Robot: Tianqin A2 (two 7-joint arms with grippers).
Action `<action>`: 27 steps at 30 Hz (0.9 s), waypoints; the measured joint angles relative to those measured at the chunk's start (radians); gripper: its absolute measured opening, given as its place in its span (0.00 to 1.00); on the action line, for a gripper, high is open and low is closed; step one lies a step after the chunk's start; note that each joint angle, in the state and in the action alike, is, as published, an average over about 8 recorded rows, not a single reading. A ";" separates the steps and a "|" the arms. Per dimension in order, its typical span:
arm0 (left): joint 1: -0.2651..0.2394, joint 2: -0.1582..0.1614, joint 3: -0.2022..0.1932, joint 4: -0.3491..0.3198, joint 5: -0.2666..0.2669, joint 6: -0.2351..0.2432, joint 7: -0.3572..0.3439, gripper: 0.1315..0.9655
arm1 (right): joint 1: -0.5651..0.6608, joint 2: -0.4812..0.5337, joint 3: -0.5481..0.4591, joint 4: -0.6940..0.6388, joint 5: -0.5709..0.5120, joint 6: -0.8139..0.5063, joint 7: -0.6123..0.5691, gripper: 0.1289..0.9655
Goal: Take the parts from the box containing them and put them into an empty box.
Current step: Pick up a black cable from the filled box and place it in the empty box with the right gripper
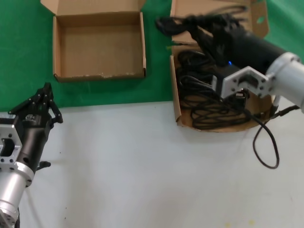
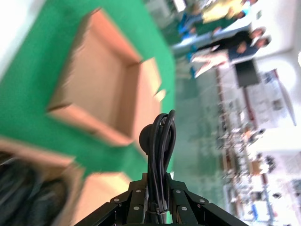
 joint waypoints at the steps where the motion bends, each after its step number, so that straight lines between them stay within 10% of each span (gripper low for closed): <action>1: 0.000 0.000 0.000 0.000 0.000 0.000 0.000 0.02 | 0.012 -0.005 0.000 0.008 0.000 -0.009 0.001 0.10; 16: 0.000 0.000 0.000 0.000 0.000 0.000 0.000 0.02 | 0.073 -0.300 0.033 -0.231 -0.244 -0.205 0.203 0.10; 27: 0.000 0.000 0.000 0.000 0.000 0.000 0.000 0.02 | -0.050 -0.632 0.373 -0.554 -0.577 -0.419 0.232 0.10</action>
